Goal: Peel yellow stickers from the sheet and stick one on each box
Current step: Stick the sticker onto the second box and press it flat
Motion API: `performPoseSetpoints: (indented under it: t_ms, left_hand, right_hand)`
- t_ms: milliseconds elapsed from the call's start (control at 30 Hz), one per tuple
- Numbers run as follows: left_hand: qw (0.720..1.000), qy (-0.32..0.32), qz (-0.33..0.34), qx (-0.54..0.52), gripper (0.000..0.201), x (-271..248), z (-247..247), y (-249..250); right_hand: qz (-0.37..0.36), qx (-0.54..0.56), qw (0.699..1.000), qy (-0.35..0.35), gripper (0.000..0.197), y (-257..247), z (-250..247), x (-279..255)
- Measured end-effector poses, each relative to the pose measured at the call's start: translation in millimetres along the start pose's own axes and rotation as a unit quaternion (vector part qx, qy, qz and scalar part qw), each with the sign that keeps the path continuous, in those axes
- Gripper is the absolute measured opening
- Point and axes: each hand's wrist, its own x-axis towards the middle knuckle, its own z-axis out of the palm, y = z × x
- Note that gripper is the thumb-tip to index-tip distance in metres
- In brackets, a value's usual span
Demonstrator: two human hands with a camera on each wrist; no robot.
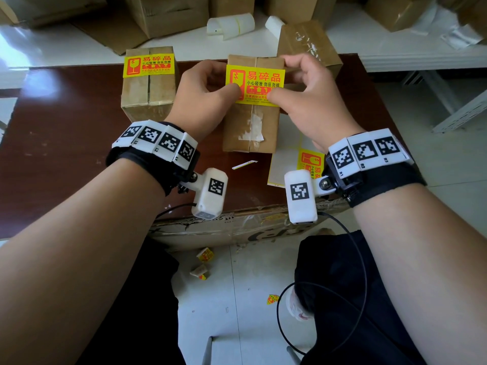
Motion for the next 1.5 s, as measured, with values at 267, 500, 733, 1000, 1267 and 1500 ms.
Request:
performPoseSetpoints:
  t_ms: [267,500,733,1000,1267,1500]
  left_hand:
    - [0.999,0.005,-0.041,-0.026,0.022,1.9,-1.6,0.9]
    - [1.0,0.017,0.007,0.009,0.016,1.3,0.3,-0.3]
    - [1.0,0.02,-0.019,0.002,0.016,1.1,1.1,4.3]
    - [0.999,0.037,-0.023,0.005,0.026,2.1,1.0,0.5]
    - [0.998,0.049,-0.028,0.012,0.026,3.7,-1.6,-0.9]
    - [0.998,0.058,-0.029,-0.006,0.038,3.0,0.3,-0.6]
  right_hand:
    - [0.027,0.049,0.998,0.004,0.032,2.6,-0.5,5.6]
    - [-0.005,0.0,1.0,0.01,0.043,3.8,2.2,0.2]
    - [0.004,0.007,1.0,0.007,0.036,6.5,1.4,4.6]
    - [0.015,0.048,0.999,0.008,0.026,4.4,3.3,3.4]
    - [-0.002,0.027,1.0,-0.003,0.028,5.8,1.2,3.4]
    - [0.014,0.055,0.998,0.017,0.031,8.1,3.1,6.3]
